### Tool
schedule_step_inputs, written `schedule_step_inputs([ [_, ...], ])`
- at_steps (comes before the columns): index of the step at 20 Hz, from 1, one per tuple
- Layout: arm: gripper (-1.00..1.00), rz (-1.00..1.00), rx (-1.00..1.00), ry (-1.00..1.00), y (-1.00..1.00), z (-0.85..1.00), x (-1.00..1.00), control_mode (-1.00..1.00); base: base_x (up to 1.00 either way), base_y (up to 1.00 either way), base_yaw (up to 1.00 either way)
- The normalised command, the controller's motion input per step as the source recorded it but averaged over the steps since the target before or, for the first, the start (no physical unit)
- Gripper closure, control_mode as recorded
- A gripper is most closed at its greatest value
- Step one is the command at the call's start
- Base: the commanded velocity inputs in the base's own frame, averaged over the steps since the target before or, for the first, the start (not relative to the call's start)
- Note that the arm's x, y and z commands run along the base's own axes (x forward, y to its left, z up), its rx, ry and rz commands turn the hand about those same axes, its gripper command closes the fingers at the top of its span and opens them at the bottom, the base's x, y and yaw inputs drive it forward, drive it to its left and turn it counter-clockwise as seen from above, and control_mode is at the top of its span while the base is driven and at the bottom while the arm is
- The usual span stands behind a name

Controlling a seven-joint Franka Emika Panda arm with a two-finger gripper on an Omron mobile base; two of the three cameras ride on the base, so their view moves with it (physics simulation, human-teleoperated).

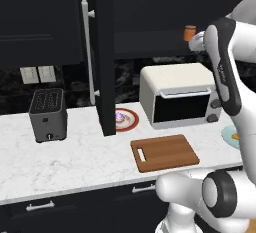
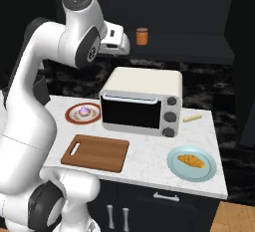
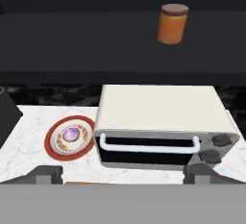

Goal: From the different types of pastries on the counter, select a croissant and place it on the cutting board. Then retrieve a jar of jam from the cabinet and place it alongside the croissant on the cutting board.

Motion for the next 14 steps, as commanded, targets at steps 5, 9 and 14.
schedule_step_inputs([
  [5,-1.00,0.00,0.06,-0.10,-0.24,0.42,0.07,-1.00,0.00,0.00,0.00],
  [9,-1.00,0.00,-0.12,-0.01,0.00,-0.68,0.00,-1.00,0.00,0.00,0.00],
  [14,-1.00,0.00,0.01,-0.03,0.03,0.09,0.51,-1.00,0.00,0.00,0.00],
])
